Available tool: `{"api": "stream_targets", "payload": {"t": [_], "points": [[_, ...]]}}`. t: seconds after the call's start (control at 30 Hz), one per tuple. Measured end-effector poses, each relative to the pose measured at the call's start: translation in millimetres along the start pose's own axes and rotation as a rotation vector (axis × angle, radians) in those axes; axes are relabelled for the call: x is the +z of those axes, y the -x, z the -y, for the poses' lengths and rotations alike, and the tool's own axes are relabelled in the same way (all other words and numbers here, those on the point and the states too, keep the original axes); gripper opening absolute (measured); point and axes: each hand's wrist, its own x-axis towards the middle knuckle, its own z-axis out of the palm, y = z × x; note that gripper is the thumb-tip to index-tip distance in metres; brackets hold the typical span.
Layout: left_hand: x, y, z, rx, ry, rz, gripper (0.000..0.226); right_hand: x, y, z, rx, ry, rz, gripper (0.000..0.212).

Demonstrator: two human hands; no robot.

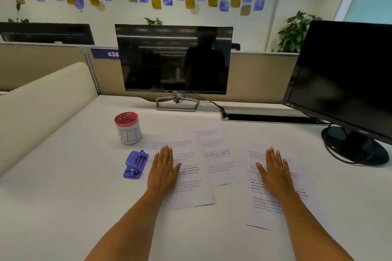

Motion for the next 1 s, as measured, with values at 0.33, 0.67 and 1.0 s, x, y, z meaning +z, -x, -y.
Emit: {"api": "stream_targets", "payload": {"t": [0.33, 0.67, 1.0], "points": [[7, 13, -2, -0.067, 0.116, 0.079, 0.062, 13, 9, -8, 0.031, -0.01, 0.116, 0.06], [4, 9, -1, -0.027, 0.136, 0.114, 0.061, 10, 12, -5, 0.023, -0.02, 0.104, 0.058], [-8, 1, -16, -0.456, 0.195, -0.059, 0.053, 5, 14, -5, 0.107, -0.347, -0.097, 0.059]]}}
